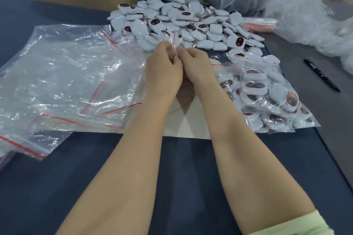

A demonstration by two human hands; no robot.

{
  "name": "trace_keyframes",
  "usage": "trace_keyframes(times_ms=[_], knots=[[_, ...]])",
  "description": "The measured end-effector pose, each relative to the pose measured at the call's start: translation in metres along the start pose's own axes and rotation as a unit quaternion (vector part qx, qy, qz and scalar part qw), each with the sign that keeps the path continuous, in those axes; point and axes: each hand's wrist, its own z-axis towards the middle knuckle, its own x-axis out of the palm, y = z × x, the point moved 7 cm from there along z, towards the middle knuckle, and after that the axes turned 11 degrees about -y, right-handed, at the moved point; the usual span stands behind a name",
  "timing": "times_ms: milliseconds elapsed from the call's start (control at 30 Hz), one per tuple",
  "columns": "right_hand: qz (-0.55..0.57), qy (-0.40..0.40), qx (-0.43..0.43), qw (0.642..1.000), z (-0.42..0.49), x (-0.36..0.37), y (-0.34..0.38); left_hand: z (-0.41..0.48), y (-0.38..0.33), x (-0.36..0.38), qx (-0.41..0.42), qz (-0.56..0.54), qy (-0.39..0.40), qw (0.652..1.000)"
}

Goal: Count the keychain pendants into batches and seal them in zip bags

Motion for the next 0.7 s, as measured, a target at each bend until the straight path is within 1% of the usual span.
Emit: trace_keyframes(times_ms=[67, 133, 233, 333, 400, 533, 700], knots=[[0.029, -0.008, -0.006, 1.000, -0.001, -0.002, 0.001, 0.001, 0.002, 0.003, -0.028, -0.038, 0.006, 0.999], [0.049, -0.011, -0.010, 0.999, 0.000, -0.002, 0.001, 0.003, 0.005, 0.005, -0.045, -0.050, 0.011, 0.998], [0.049, -0.007, -0.028, 0.998, 0.000, 0.001, 0.000, 0.008, 0.013, 0.008, -0.071, -0.070, 0.020, 0.995], [0.033, -0.022, -0.052, 0.998, -0.001, 0.002, 0.002, 0.010, 0.020, 0.011, -0.102, -0.095, 0.022, 0.990], [0.040, -0.040, -0.057, 0.997, -0.003, 0.003, 0.002, 0.010, 0.022, 0.014, -0.100, -0.093, 0.028, 0.990], [0.079, -0.091, -0.031, 0.992, -0.003, -0.003, -0.002, 0.010, 0.023, 0.016, -0.092, -0.091, 0.035, 0.991], [0.107, -0.105, -0.046, 0.988, -0.004, -0.005, 0.001, 0.011, 0.015, 0.006, -0.058, -0.067, -0.008, 0.996]])
